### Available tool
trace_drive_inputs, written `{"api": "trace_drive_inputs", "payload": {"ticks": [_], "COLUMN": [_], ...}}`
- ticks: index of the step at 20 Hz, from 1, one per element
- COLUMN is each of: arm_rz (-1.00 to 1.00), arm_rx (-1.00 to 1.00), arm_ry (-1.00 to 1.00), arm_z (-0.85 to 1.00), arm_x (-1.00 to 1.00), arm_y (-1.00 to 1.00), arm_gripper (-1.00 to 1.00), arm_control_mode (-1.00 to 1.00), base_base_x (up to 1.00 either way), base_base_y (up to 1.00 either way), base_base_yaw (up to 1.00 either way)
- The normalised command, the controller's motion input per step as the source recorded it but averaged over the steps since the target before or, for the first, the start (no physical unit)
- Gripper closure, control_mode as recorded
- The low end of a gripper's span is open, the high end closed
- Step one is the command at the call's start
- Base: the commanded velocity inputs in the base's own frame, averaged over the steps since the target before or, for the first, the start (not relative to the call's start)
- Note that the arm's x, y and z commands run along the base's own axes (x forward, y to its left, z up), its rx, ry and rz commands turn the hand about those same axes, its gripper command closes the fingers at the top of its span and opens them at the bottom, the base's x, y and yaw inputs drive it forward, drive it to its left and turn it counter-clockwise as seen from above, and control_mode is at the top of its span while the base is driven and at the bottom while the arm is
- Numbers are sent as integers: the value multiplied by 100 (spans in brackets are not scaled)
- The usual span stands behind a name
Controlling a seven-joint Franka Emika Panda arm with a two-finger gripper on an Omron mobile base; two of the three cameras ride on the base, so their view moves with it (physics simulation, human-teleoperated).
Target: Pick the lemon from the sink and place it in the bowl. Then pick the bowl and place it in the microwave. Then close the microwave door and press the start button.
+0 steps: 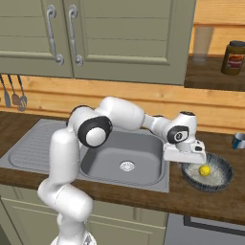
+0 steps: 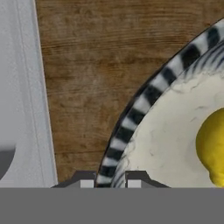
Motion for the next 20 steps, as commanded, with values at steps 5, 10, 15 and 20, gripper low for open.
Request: {"api": "trace_drive_inputs", "payload": {"ticks": [5,10,15,20], "arm_rz": [10,15,27,44], "arm_rx": [-6,-20,-23,-10], "arm_ry": [-20,-17,-1,14], "arm_z": [23,31,59,76], "arm_x": [-55,-50,-45,-40], "arm_y": [22,44,20,1], "arm_gripper": [100,100,100,100], "arm_control_mode": [-100,-100,-100,-100], "base_base_x": [0,0,0,0], "base_base_y": [0,0,0,0], "base_base_yaw": [0,0,0,0]}}
